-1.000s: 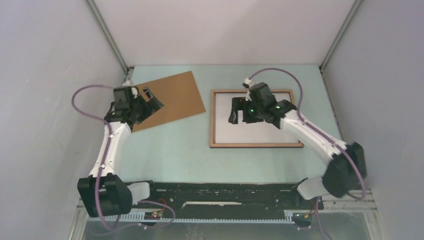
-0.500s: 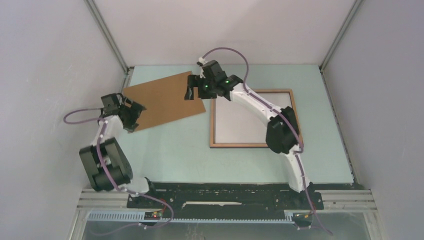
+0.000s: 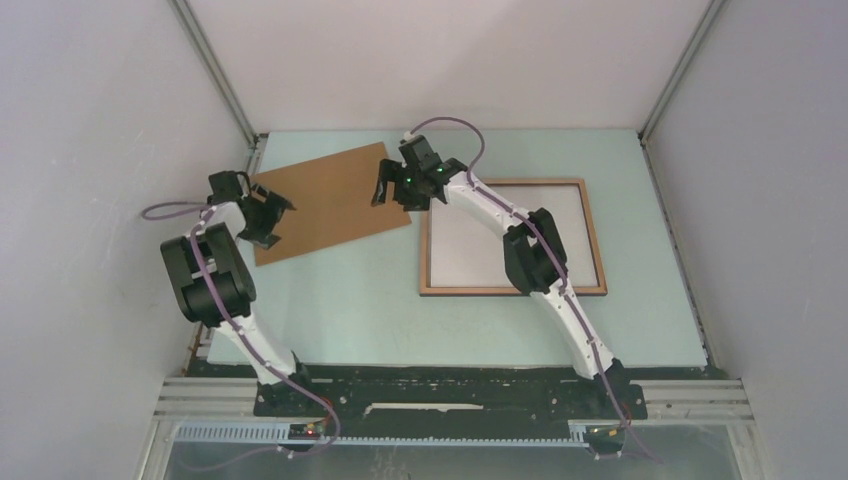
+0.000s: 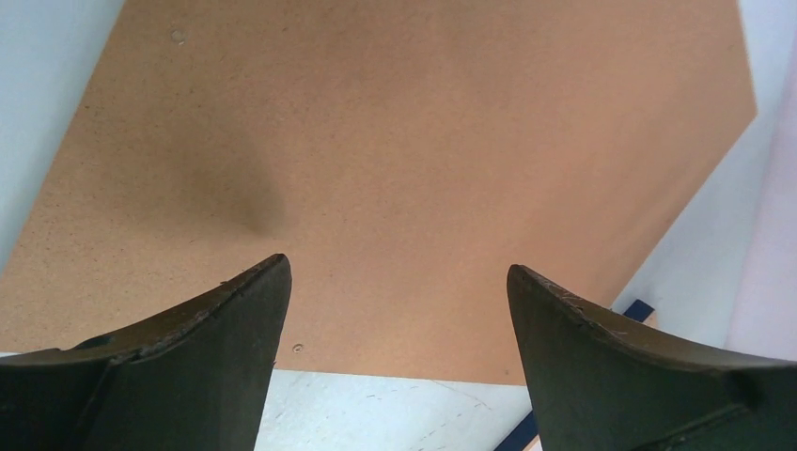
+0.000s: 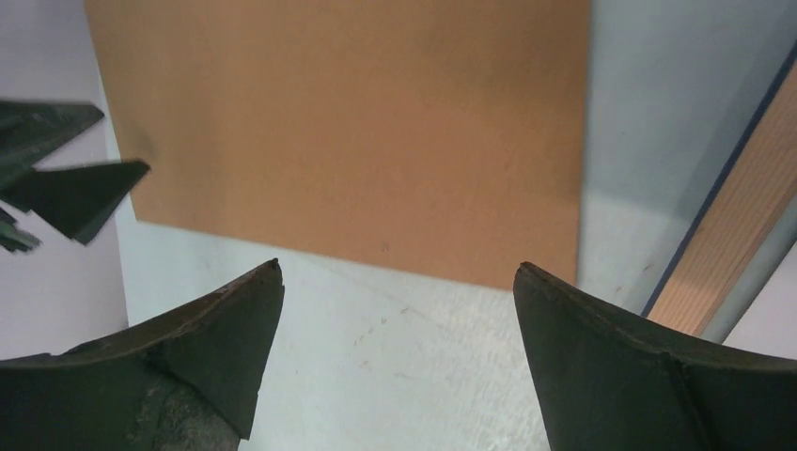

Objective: Put the photo into the frame

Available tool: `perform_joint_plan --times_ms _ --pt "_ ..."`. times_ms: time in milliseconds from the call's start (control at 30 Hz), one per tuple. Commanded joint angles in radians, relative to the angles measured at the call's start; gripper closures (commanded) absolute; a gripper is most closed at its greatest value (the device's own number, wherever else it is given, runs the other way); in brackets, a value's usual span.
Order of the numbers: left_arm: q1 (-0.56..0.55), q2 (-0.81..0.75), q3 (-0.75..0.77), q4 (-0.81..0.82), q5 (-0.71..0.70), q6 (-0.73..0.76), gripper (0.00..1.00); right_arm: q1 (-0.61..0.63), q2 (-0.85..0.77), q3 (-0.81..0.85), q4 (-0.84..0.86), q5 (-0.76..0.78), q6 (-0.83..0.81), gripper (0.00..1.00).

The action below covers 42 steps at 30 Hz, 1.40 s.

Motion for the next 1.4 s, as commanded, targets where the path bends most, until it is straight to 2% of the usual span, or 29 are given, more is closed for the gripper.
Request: perform_joint_plan --times_ms 0,333,500,633,767,967,1100,1367 --pt "0.007 0.038 0.071 -0.039 -0.008 0.01 0.08 -0.02 0.048 0.133 -0.038 0.049 0.013 0.01" --pt "0.007 0.078 0.066 -0.057 -0.01 -0.04 0.09 0.0 0.115 0.171 -0.098 0.167 -0.02 0.02" --pt "0.007 0.089 0.072 -0.076 -0.012 -0.039 0.08 0.007 0.151 0.194 -0.119 0.176 -0.022 0.03" --pt "0.007 0.097 0.074 -0.09 -0.02 -0.04 0.09 0.01 0.166 0.194 -0.118 0.15 -0.005 0.03" --pt "0.007 0.11 0.074 -0.1 -0.015 -0.044 0.09 0.007 0.162 0.174 -0.07 0.024 0.04 0.04" --pt "0.006 0.132 0.072 -0.11 -0.012 -0.044 0.09 -0.019 0.073 0.021 0.151 -0.22 0.16 0.08" --pt "0.007 0.138 0.066 -0.113 -0.004 -0.039 0.09 -0.045 -0.019 -0.127 0.374 -0.364 0.251 0.14" --pt "0.003 0.118 -0.002 -0.075 0.064 -0.068 0.09 -0.057 -0.145 -0.319 0.71 -0.563 0.468 0.23"
